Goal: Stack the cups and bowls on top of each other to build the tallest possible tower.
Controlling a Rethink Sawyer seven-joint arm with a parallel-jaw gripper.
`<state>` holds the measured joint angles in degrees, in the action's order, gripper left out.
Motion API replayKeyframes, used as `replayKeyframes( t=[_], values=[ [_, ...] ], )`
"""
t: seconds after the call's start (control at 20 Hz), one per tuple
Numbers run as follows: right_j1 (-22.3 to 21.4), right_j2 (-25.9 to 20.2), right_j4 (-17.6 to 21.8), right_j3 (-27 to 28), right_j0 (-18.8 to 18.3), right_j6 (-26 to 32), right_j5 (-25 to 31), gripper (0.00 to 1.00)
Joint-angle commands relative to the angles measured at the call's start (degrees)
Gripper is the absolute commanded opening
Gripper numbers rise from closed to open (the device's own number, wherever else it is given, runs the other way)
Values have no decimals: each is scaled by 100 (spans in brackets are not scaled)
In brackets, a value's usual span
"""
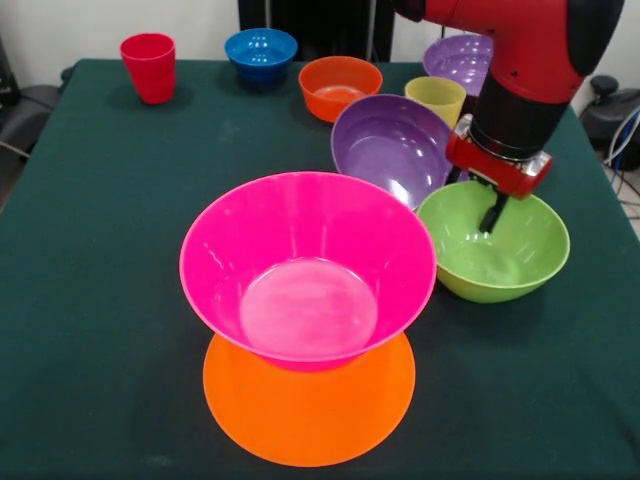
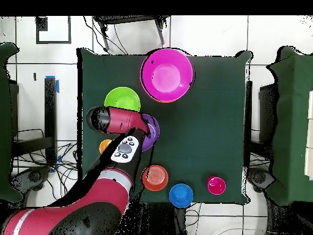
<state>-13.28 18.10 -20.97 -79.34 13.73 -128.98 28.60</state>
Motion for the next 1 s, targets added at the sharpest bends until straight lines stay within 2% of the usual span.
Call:
replayKeyframes(
  t=[0.05, 0.5, 1.0],
  values=[
    [371, -359, -391, 587, 296, -1560, 643, 100],
    [890, -3, -727, 1291, 629, -2112, 805, 100],
    [903, 44, -747, 1506, 614, -2178, 975, 100]
  ],
)
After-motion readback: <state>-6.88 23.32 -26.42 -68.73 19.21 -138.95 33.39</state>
